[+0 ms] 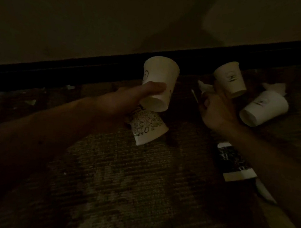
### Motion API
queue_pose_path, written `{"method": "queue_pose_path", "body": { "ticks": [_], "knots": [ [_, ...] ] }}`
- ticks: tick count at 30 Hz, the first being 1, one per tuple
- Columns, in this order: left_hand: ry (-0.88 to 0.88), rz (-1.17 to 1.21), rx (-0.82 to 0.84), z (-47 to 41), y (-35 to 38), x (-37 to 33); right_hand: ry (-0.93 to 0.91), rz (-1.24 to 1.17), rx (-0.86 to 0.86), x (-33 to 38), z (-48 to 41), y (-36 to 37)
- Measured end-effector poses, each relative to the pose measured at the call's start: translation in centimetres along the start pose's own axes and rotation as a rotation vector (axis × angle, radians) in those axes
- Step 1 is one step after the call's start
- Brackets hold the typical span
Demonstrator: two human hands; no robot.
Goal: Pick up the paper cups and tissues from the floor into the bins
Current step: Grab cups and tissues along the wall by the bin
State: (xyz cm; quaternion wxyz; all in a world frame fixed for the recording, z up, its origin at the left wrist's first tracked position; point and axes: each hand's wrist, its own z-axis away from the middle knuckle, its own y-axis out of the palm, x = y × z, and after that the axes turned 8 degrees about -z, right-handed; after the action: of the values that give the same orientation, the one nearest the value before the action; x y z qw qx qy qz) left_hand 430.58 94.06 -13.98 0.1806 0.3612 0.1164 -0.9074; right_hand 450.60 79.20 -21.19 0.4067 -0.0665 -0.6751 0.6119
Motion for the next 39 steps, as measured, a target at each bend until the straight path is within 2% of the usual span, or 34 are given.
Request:
{"method": "queue_pose_path", "body": {
  "ticks": [6,9,14,18,20,25,27,30,33,36,39],
  "knots": [
    [-0.072,-0.004,-0.041,1.6,-0.5,0.4,-0.003,0.139,0.039,-1.2,-1.0,0.8],
    [-0.133,-0.038,-0.08,3.4,-0.9,1.5,-0.069,0.097,0.097,1.5,-0.5,1.5],
    [-0.178,-0.113,-0.126,6.6,-1.6,3.7,-0.047,-0.442,0.262,9.0,2.7,4.2],
    [-0.203,-0.108,-0.185,10.8,-3.7,5.6,0.019,-0.74,0.437,14.9,5.0,4.4],
    [-0.206,-0.032,-0.189,13.5,-5.4,6.4,0.081,-0.845,0.502,17.5,6.3,4.0],
    [0.009,0.162,-0.099,21.1,-10.4,7.1,0.389,-1.287,0.732,24.1,9.5,0.6],
    [0.102,0.222,-0.107,23.9,-12.3,8.0,0.407,-1.324,0.825,26.7,10.8,-0.6],
    [0.277,0.198,-0.15,27.7,-14.8,8.4,0.338,-1.338,0.894,30.2,12.4,-2.3],
    [0.398,0.185,-0.295,31.9,-16.5,7.9,0.205,-1.303,0.943,34.4,13.7,-4.3],
    [0.487,0.187,-0.395,34.1,-17.2,7.4,0.115,-1.319,0.896,38.2,13.9,-6.5],
    [0.574,0.235,-0.419,36.3,-18.0,7.7,0.04,-1.289,0.814,43.0,15.2,-8.6]
  ]
}}
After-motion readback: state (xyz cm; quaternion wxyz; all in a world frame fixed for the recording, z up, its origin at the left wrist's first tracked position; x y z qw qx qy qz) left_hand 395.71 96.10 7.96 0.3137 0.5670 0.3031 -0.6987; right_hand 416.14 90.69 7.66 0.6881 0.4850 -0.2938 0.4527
